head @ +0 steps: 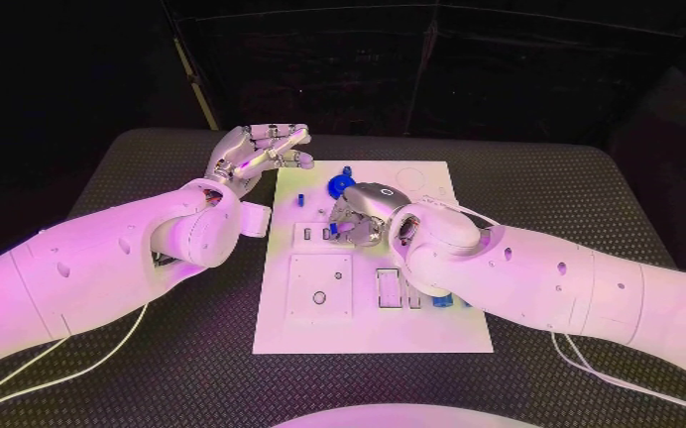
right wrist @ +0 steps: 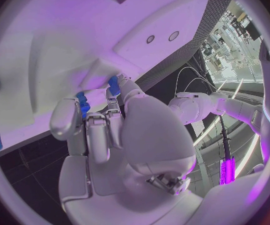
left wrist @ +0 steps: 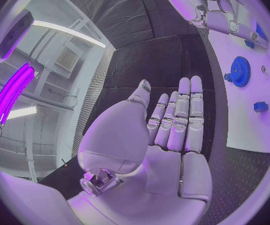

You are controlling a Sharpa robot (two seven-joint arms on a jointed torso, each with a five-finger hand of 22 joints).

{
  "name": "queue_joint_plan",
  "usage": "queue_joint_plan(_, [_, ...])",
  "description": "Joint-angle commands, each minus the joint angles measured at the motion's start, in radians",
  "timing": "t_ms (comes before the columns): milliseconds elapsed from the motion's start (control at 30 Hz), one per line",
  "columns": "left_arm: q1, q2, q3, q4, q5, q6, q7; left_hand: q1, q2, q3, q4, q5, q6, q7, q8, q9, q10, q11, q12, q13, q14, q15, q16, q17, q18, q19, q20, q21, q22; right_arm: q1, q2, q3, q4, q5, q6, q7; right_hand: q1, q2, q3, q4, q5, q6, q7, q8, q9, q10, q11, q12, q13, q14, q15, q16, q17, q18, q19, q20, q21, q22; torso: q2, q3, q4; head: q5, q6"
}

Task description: Assemble the parts on the task board

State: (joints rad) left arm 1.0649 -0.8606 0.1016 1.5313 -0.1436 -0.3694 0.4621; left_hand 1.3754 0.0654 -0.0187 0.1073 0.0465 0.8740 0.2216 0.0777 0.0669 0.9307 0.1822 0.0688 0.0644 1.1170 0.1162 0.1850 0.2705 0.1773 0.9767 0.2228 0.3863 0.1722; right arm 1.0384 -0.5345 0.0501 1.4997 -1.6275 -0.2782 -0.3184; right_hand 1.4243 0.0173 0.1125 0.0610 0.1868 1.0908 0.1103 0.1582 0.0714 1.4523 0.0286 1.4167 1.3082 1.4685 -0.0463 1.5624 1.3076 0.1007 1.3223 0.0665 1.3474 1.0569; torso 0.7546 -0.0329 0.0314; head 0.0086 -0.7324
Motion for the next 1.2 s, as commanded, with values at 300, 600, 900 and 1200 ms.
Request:
queue_joint_plan(300, [0.001, 0.001, 0.001, 0.001, -0.003, 0.012, 0.004, 0.001, 0.009, -0.003, -0.006, 0.004, 0.005, 0.004, -0.006, -0.001, -0.005, 0.000, -0.004, -0.001, -0.001, 0.005, -0.008, 0.002, 0.003, -0.006, 0.001, -0.003, -0.002, -0.006, -0.002, -0.004, 0.002, -0.014, 0.048, -0.038, -0.007, 0.003, 0.005, 0.003, 0.008, 0.001, 0.001, 0.000, 0.005, -0.007, 0.002, -0.007, 0.078, 0.097, 0.008, 0.000, 0.240, -0.005, -0.002, 0.004, -0.004, -0.002, 0.000, 0.0000, 0.0002, 0.000, -0.001])
queue_joint_plan(600, [0.000, 0.001, 0.001, 0.001, -0.003, 0.013, 0.003, 0.001, 0.009, -0.003, -0.006, 0.004, 0.005, 0.004, -0.006, -0.001, -0.005, 0.000, -0.004, -0.001, -0.001, 0.005, -0.008, 0.002, 0.003, -0.006, 0.001, -0.003, -0.002, -0.007, -0.002, -0.004, 0.002, -0.017, 0.072, -0.046, -0.027, -0.013, 0.002, 0.011, 0.009, -0.010, 0.006, -0.009, 0.001, -0.010, 0.005, -0.011, 0.074, 0.097, 0.011, 0.000, 0.239, -0.004, -0.004, 0.006, -0.007, -0.006, 0.000, 0.0000, 0.0003, 0.001, 0.001])
queue_joint_plan(900, [0.000, 0.001, 0.001, 0.000, -0.003, 0.013, 0.002, 0.000, 0.009, -0.003, -0.006, 0.004, 0.005, 0.005, -0.007, -0.001, -0.006, 0.000, -0.004, -0.001, -0.002, 0.005, -0.009, 0.003, 0.003, -0.006, 0.001, -0.004, -0.002, -0.009, -0.004, -0.004, 0.006, -0.029, 0.067, -0.051, -0.052, -0.036, -0.001, 0.023, 0.023, -0.023, 0.013, -0.019, -0.002, -0.013, 0.011, -0.016, 0.071, 0.097, 0.016, 0.000, 0.240, -0.004, -0.004, 0.011, -0.009, -0.007, 0.000, 0.0002, -0.0005, 0.002, 0.000])
queue_joint_plan(1200, [0.000, 0.002, 0.001, -0.001, -0.003, 0.013, 0.002, 0.000, 0.009, -0.003, -0.006, 0.004, 0.005, 0.005, -0.007, -0.001, -0.006, 0.000, -0.004, -0.001, -0.002, 0.005, -0.009, 0.003, 0.003, -0.006, 0.001, -0.004, -0.002, -0.011, -0.005, -0.004, 0.007, -0.036, 0.056, -0.057, -0.068, -0.049, -0.005, 0.031, 0.020, -0.030, 0.016, -0.025, -0.003, -0.016, 0.014, -0.019, 0.068, 0.097, 0.019, 0.000, 0.240, -0.004, -0.004, 0.013, -0.010, -0.008, 0.000, 0.0004, -0.0004, 0.002, -0.001])
